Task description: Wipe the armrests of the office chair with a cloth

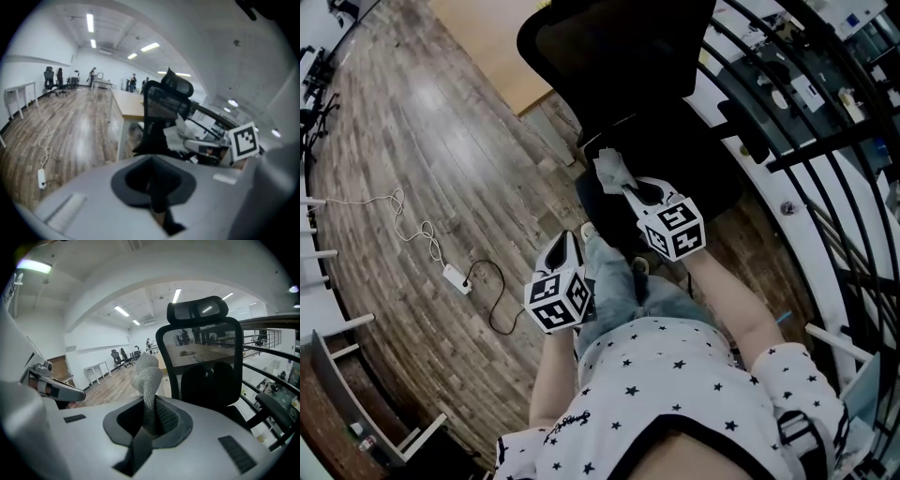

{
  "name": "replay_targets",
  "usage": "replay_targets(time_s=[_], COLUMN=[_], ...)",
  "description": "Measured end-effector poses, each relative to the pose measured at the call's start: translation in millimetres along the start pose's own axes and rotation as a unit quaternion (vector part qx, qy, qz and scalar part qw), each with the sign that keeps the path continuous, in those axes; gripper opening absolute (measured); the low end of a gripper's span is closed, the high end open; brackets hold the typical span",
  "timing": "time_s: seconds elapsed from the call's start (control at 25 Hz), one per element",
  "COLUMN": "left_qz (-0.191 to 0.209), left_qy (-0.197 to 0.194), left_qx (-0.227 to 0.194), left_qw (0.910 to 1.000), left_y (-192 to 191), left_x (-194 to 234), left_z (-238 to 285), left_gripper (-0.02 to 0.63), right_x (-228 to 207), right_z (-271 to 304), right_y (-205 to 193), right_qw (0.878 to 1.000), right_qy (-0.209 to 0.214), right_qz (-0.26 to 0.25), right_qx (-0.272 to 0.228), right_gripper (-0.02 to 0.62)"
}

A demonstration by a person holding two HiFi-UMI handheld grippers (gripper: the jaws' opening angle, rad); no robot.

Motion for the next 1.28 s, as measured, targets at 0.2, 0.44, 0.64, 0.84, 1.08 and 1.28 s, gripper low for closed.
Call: replay_targets(time_s=[0.2,0.44,0.64,0.84,1.08,1.28], left_qz=[-0.005,-0.016,-0.021,-0.029,-0.037,-0.039], left_qy=[-0.003,-0.006,-0.009,-0.006,-0.001,-0.003], left_qx=[0.016,0.027,0.034,0.040,0.052,0.062], left_qw=[0.9999,0.9995,0.9992,0.9988,0.9980,0.9973], left_y=[3,4,9,11,10,8], left_x=[10,18,21,25,33,38], left_z=[18,36,53,62,72,78], left_gripper=[0.002,0.002,0.002,0.002,0.002,0.002], right_x=[-10,-20,-33,-40,-44,-49], right_z=[31,62,91,116,142,163], right_y=[-3,-12,-19,-25,-31,-41], right_qw=[1.000,0.998,0.995,0.991,0.982,0.972], right_qy=[-0.009,-0.013,-0.016,-0.016,-0.018,-0.023], right_qz=[-0.012,-0.030,-0.053,-0.083,-0.133,-0.174], right_qx=[0.022,0.053,0.081,0.105,0.136,0.156], right_gripper=[0.037,0.037,0.037,0.037,0.037,0.037])
Point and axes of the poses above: the fingertips, and each gripper's own axes: z forward along the fingers, x to its left, y out of its top, the point moved 4 cm from there along -z, backward along the fingers, and after that the axes turned 2 degrees about x, right-handed, at the moved point
